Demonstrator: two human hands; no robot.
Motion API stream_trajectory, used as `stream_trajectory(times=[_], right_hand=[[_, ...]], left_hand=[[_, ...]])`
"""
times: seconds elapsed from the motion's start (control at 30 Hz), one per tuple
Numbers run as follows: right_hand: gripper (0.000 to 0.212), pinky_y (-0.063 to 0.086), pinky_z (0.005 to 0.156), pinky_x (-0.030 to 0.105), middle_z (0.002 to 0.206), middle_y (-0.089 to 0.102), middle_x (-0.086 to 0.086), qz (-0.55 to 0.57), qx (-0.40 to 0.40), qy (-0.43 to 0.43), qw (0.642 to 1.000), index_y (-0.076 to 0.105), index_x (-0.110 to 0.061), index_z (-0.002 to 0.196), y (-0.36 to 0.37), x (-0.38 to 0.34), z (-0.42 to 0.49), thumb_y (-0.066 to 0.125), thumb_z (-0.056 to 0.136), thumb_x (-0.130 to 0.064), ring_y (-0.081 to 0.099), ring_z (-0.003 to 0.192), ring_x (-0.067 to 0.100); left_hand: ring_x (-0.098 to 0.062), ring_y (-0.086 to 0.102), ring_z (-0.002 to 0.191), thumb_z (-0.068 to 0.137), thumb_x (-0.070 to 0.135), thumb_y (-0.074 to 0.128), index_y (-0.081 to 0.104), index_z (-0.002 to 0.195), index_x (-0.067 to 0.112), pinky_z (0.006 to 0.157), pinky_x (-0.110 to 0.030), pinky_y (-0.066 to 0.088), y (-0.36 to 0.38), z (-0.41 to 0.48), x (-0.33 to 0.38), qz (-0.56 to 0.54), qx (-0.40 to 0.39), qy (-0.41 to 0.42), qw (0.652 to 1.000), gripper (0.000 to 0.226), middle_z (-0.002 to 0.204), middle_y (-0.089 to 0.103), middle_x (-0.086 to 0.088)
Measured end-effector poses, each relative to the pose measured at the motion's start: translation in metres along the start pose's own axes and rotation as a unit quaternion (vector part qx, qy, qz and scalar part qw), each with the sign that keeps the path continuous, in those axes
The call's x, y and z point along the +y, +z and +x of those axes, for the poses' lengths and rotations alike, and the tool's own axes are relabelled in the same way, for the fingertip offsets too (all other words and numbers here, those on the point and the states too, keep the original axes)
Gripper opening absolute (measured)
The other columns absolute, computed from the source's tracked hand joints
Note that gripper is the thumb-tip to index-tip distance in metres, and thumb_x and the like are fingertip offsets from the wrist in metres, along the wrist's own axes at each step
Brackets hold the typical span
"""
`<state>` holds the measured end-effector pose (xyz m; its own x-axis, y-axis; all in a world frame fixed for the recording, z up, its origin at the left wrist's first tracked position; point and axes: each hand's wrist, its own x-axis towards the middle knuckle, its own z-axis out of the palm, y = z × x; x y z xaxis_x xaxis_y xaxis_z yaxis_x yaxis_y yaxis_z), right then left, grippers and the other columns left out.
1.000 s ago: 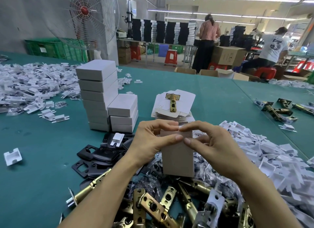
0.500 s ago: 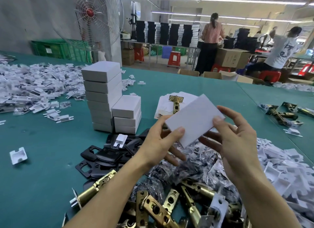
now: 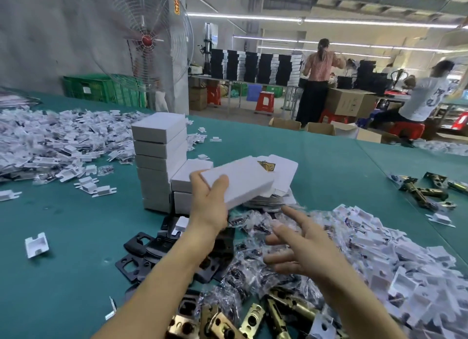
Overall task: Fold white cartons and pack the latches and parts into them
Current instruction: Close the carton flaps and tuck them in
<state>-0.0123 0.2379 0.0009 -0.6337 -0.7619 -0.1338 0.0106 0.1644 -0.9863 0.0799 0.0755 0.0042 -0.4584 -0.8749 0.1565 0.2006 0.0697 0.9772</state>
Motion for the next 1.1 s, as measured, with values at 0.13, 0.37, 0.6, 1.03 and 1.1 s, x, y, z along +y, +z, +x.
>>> stream_trajectory(times=[0.13, 0.37, 0.6, 1.03, 1.1], right_hand=[[0.032, 0.054, 0.057, 0.025, 0.092, 0.072, 0.006, -0.111, -0.018, 0.006, 0.994, 0.059, -0.024, 0.126, -0.002, -0.008, 0.008, 0.064, 0.095, -0.031, 0.07, 0.064, 0.015], [0.016, 0.06, 0.069, 0.037, 0.098, 0.069, 0.011, -0.182, -0.059, 0.009, 0.982, 0.066, -0.018, 0.107, 0.01, -0.018, 0.022, 0.062, 0.097, -0.03, 0.069, 0.067, 0.014], [0.027, 0.042, 0.038, 0.018, 0.081, 0.073, 0.017, -0.281, -0.007, -0.01, 0.96, 0.066, 0.0, 0.084, 0.006, -0.033, 0.049, 0.06, 0.097, -0.024, 0.069, 0.051, 0.017], [0.032, 0.041, 0.085, 0.039, 0.122, 0.066, 0.01, -0.584, 0.154, -0.11, 0.79, 0.061, -0.029, 0.124, 0.027, -0.017, 0.172, 0.044, 0.096, -0.033, 0.05, 0.114, 0.036], [0.031, 0.045, 0.084, 0.038, 0.117, 0.069, 0.01, -0.556, 0.177, -0.122, 0.803, 0.067, -0.027, 0.116, 0.031, -0.013, 0.18, 0.044, 0.096, -0.024, 0.053, 0.111, 0.036]], left_hand=[[-0.015, 0.036, 0.048, 0.098, 0.016, 0.044, 0.027, 0.093, 0.027, 0.035, -0.021, 0.026, -0.011, 0.034, 0.007, -0.066, 0.132, -0.056, 0.987, 0.021, 0.08, 0.043, -0.008], [-0.022, 0.056, 0.066, 0.097, 0.001, 0.05, 0.026, 0.12, 0.027, 0.049, -0.025, 0.053, -0.013, 0.046, 0.004, -0.183, 0.164, -0.143, 0.959, 0.042, 0.114, 0.047, -0.019], [-0.021, 0.068, 0.069, 0.095, 0.005, 0.064, 0.025, 0.113, 0.028, 0.06, -0.027, 0.061, -0.009, 0.051, -0.004, -0.23, 0.259, -0.103, 0.932, 0.049, 0.113, 0.047, -0.014], [-0.013, 0.072, 0.064, 0.099, 0.019, 0.062, 0.053, 0.093, 0.005, 0.06, -0.022, 0.058, -0.014, 0.058, -0.016, -0.219, 0.187, -0.097, 0.953, 0.018, 0.078, 0.064, -0.009], [-0.014, 0.071, 0.064, 0.099, 0.015, 0.061, 0.052, 0.092, 0.006, 0.058, -0.022, 0.057, -0.014, 0.049, -0.017, -0.186, 0.146, -0.082, 0.968, 0.015, 0.079, 0.066, -0.01]])
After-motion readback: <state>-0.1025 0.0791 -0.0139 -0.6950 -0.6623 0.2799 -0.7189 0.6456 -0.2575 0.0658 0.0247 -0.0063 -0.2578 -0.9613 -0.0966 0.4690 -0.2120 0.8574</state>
